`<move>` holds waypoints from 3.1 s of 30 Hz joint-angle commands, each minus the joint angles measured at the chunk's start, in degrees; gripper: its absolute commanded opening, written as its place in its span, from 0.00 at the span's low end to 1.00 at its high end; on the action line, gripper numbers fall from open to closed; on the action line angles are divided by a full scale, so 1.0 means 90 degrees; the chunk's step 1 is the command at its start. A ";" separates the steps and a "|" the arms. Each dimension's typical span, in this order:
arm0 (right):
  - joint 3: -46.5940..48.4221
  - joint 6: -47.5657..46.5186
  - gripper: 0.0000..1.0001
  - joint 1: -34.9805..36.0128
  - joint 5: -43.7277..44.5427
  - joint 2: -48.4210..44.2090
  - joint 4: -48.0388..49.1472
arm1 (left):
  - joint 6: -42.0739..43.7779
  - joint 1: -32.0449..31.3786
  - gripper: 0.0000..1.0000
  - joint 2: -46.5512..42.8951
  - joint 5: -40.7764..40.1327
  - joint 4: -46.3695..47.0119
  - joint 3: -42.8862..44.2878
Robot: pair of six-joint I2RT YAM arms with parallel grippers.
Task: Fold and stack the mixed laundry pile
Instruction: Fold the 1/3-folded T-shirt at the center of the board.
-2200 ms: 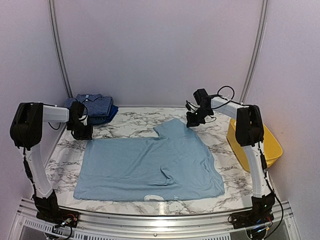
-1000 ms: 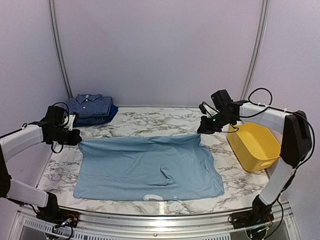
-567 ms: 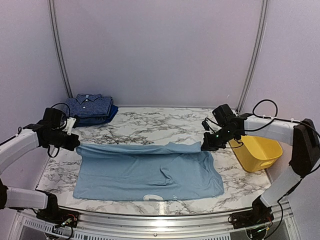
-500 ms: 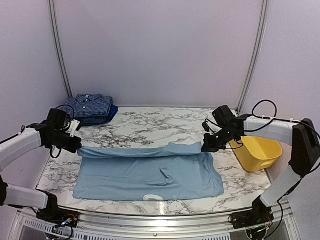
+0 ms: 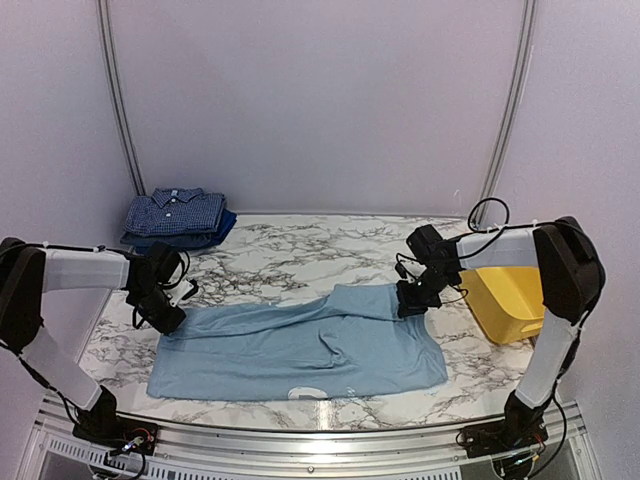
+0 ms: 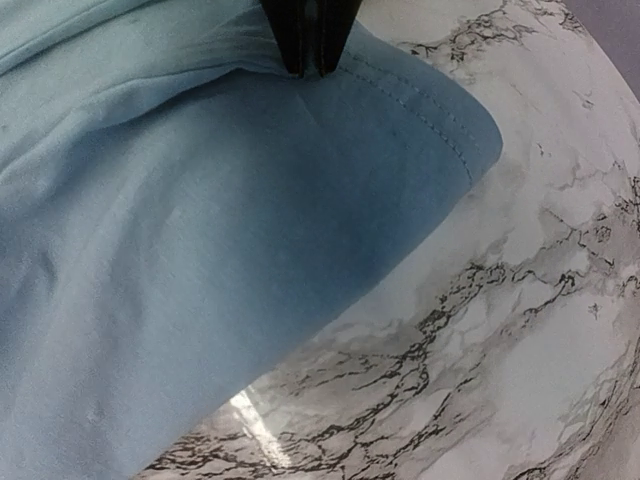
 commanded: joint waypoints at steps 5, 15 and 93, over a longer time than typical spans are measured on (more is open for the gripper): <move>0.1283 -0.0579 0.00 -0.0589 0.0176 0.0955 -0.0222 | -0.0005 0.0013 0.00 0.0908 -0.0730 -0.0012 0.0763; 0.2166 -0.0850 0.00 -0.0648 -0.0181 0.0672 -0.0755 | 0.0264 0.0094 0.00 0.0253 -0.0609 -0.0066 0.1278; 0.1846 -0.0718 0.00 -0.0720 -0.0642 0.0299 -0.1278 | 0.0960 0.0559 0.00 -0.0397 -0.0481 0.0237 0.0800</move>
